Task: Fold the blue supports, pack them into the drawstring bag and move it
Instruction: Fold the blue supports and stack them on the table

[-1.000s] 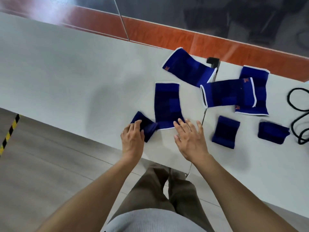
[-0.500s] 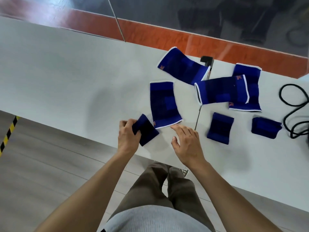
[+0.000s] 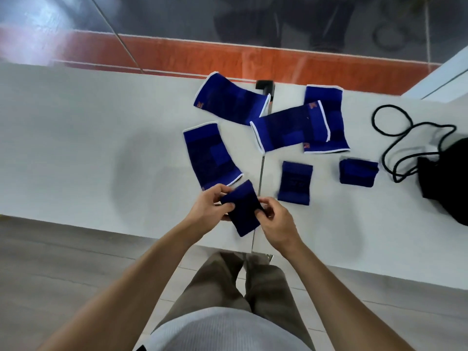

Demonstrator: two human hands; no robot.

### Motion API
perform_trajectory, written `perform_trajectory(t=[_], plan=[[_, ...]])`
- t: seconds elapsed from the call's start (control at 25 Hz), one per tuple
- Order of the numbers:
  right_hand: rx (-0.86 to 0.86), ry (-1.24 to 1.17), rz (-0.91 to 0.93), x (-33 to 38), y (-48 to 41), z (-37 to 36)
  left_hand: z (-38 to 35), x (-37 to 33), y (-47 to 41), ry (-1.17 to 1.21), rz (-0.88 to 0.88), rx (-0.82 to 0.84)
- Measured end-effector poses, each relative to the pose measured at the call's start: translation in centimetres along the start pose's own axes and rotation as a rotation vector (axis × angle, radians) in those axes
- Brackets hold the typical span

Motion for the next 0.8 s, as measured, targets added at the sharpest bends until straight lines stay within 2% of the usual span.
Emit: perform_trajectory(t=[0.2, 0.32, 0.48, 0.8], plan=[[-0.203, -0.141, -0.088, -3.0, 0.9, 5.4, -5.0, -2.4, -3.0, -0.159, -0.021, -0.022], [-0.324, -0.211, -0.098, -3.7, 1.3, 8.0, -7.9, -5.2, -5.5, -0.325, -0.14, -0.043], [-0.482, -0.202, -0.177, -4.7, 0.7, 10.2, -11.4, -7.7, -8.5, -0.57, -0.285, 0.02], [-0.535, -0.089, -0.193, -5.1, -0.7, 10.3, -12.6, -7.2, -10.4, -0.668, -0.348, 0.019]])
Point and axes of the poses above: each hand's wrist, its own y-axis away from the middle knuckle, its own z-axis out of the back of the hand, x = y × z, the point moved 5 cm from there along -y, towards the middle knuckle, and after that the axes turned 2 degrees about -x, right-handed, at the moved point
